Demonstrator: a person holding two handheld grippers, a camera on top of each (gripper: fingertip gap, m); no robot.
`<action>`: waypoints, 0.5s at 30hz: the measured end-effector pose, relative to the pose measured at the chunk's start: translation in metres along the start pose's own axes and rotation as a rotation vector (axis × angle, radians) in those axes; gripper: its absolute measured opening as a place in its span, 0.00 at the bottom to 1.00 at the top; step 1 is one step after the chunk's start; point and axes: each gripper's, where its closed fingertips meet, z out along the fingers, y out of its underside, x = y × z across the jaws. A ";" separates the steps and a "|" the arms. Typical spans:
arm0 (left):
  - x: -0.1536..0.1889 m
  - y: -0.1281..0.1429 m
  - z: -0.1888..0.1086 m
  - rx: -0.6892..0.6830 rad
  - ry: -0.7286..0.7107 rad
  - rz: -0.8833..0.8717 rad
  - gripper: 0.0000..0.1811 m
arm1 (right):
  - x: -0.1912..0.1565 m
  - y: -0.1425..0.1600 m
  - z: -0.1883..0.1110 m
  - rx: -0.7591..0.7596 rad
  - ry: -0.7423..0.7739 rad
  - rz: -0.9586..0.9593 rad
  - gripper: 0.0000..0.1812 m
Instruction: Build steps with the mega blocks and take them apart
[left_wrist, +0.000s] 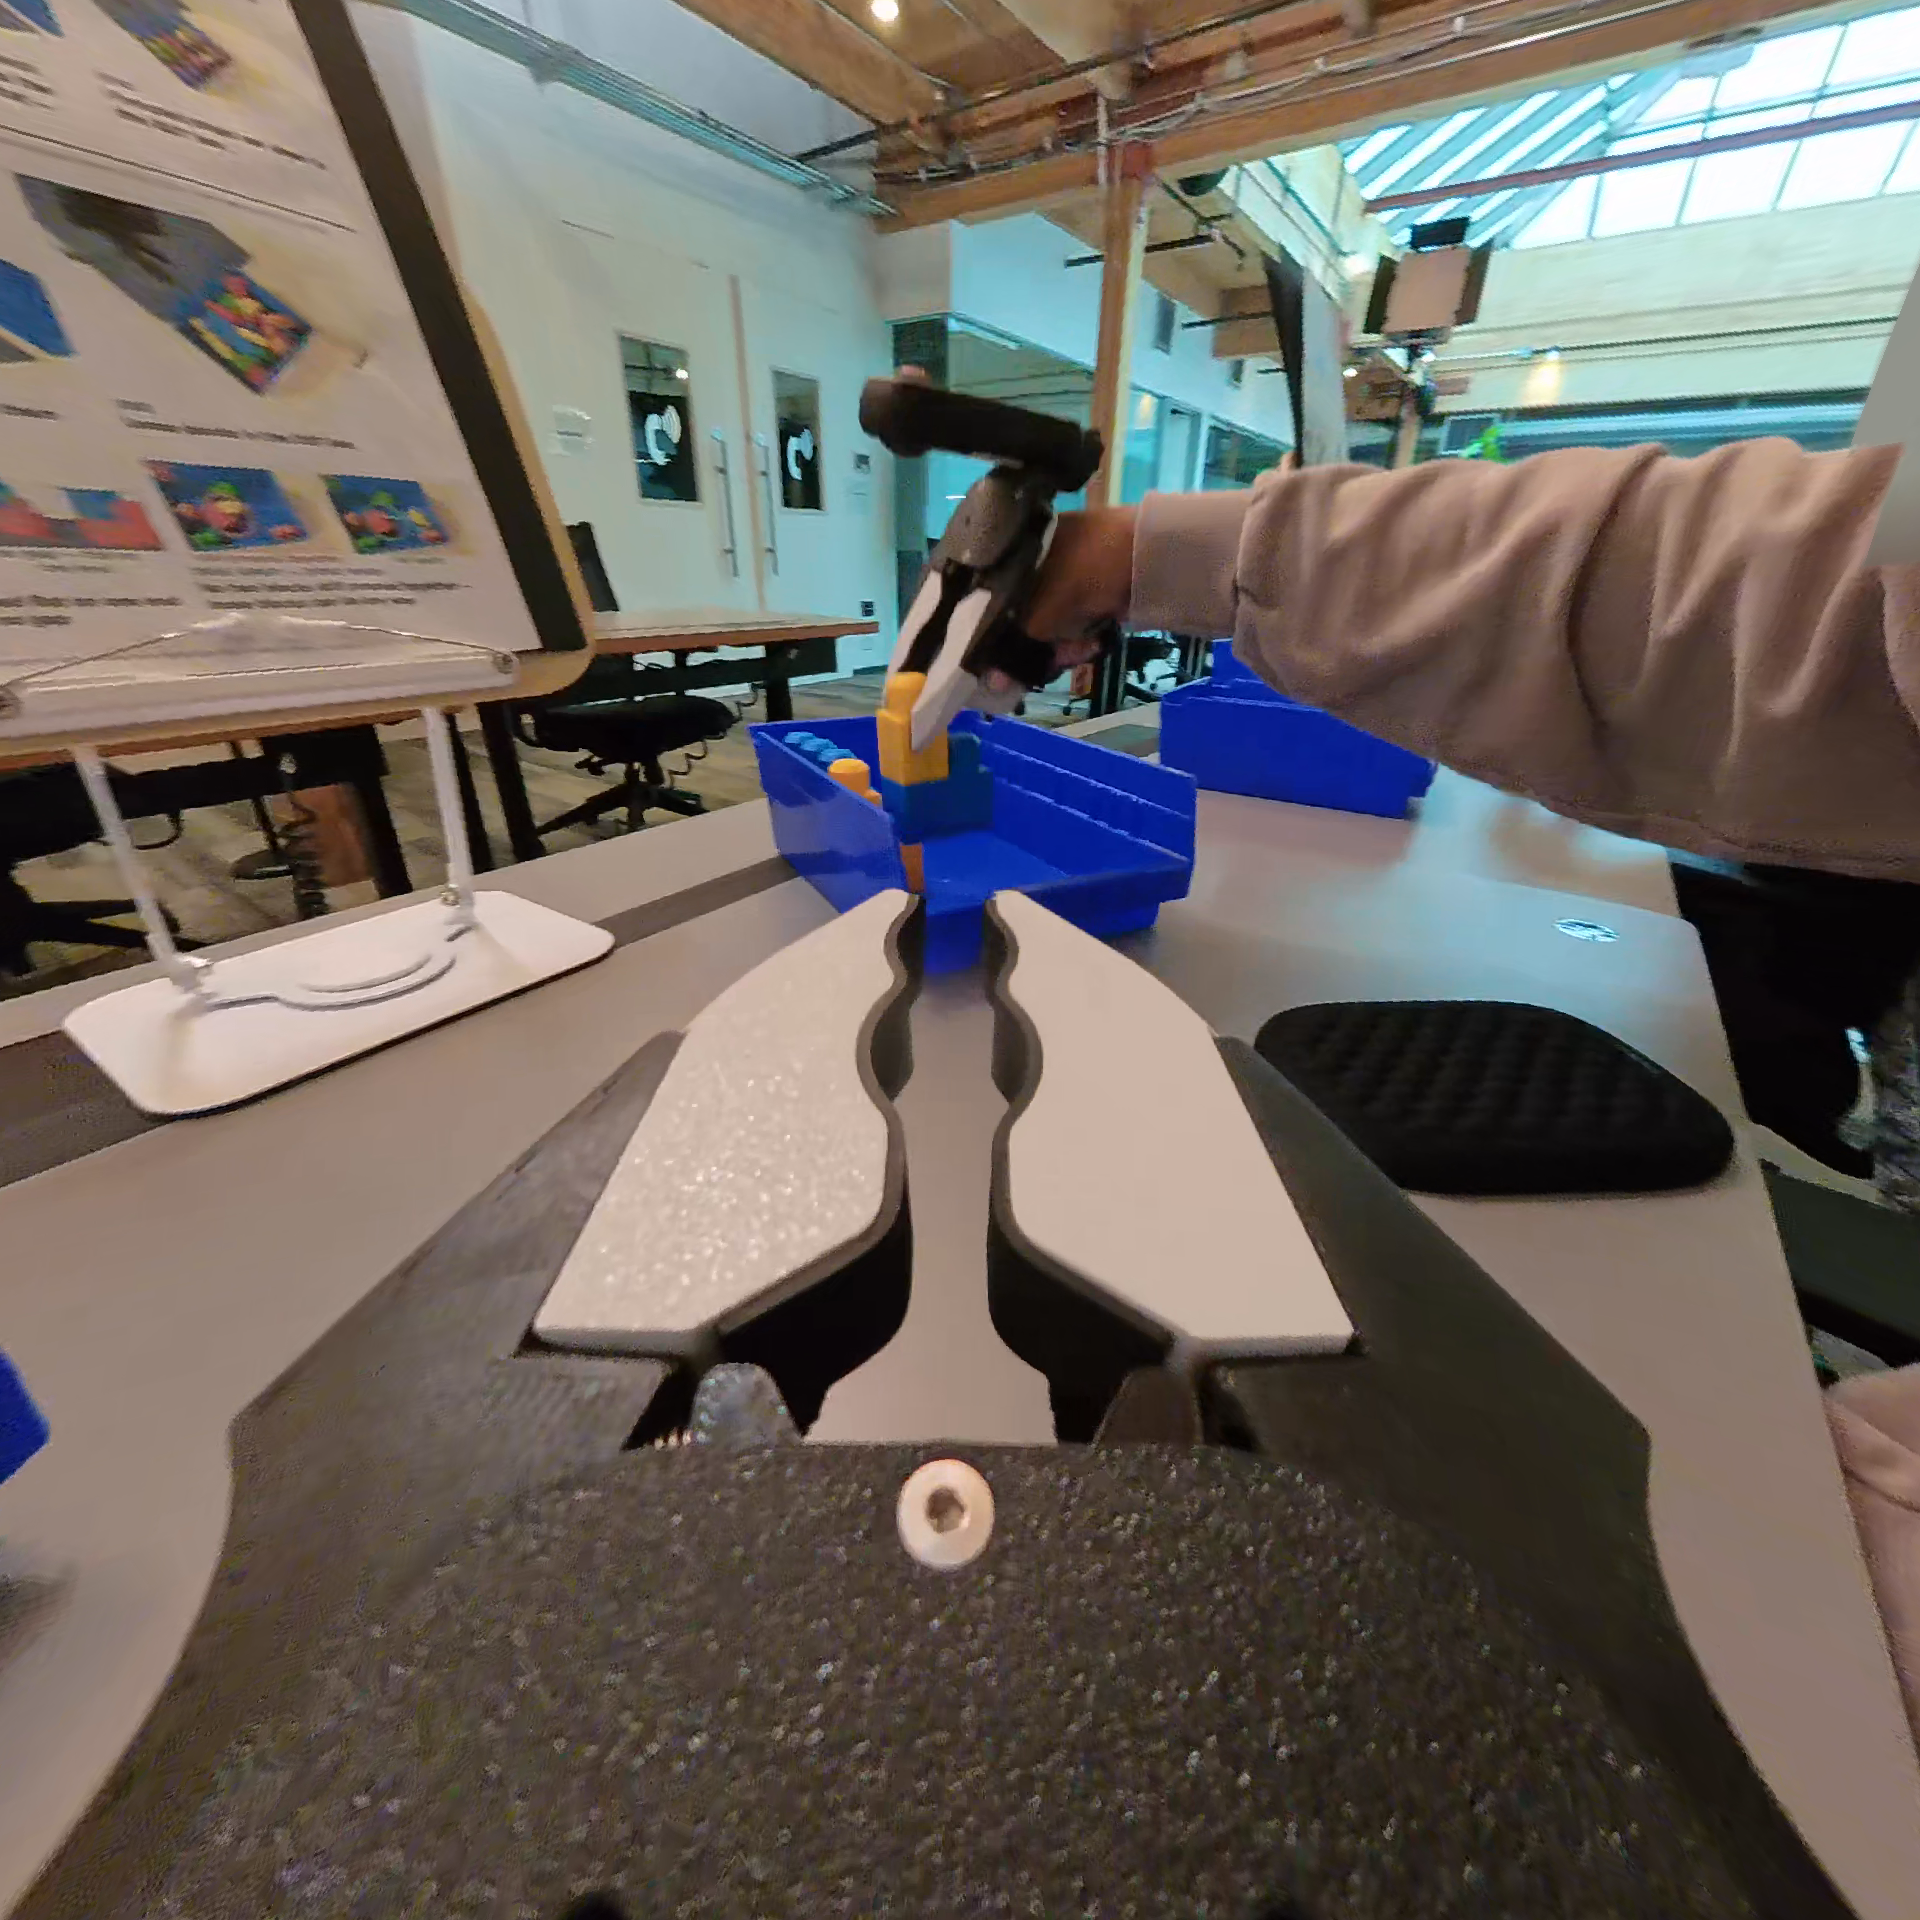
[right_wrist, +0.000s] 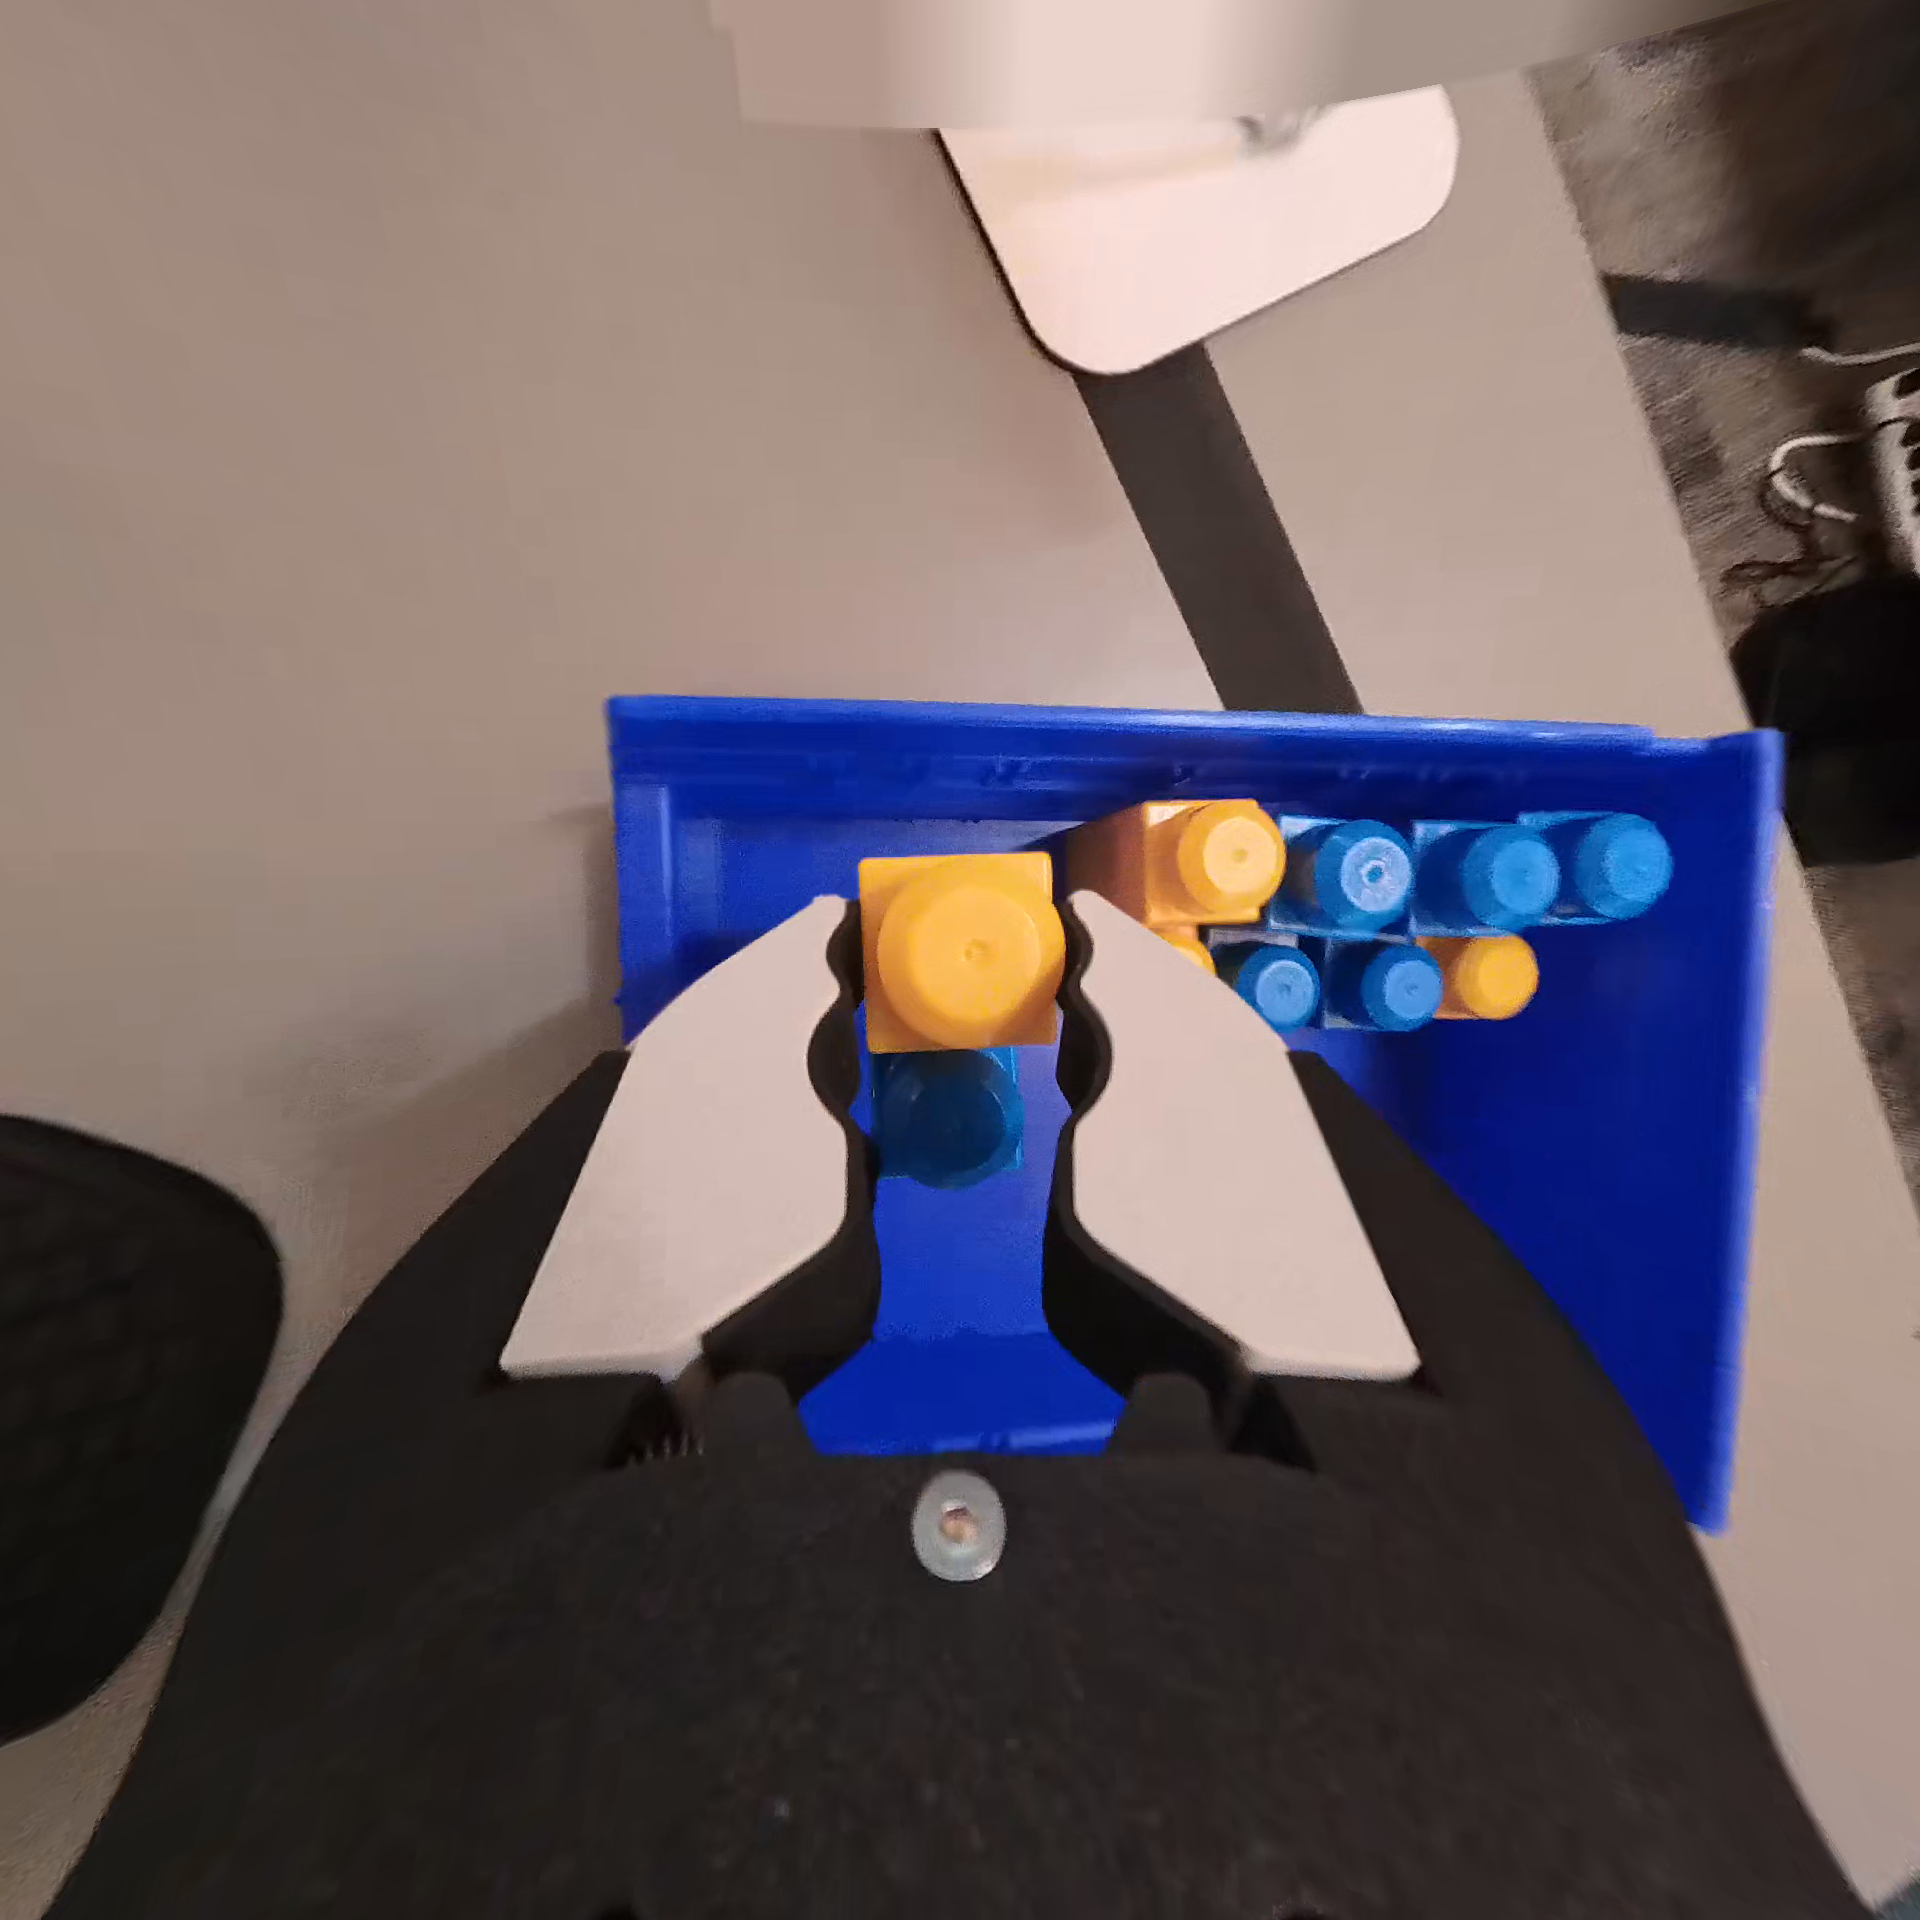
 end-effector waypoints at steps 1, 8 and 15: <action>-0.003 0.001 -0.001 0.002 -0.016 0.000 0.05 | 0.002 0.001 0.012 -0.002 -0.007 -0.003 0.19; -0.009 0.005 -0.008 -0.004 -0.059 -0.003 0.05 | 0.011 0.011 0.061 0.005 -0.034 0.039 0.19; -0.012 0.006 -0.010 0.003 -0.066 -0.015 0.05 | 0.017 0.018 0.073 0.007 -0.014 0.050 0.22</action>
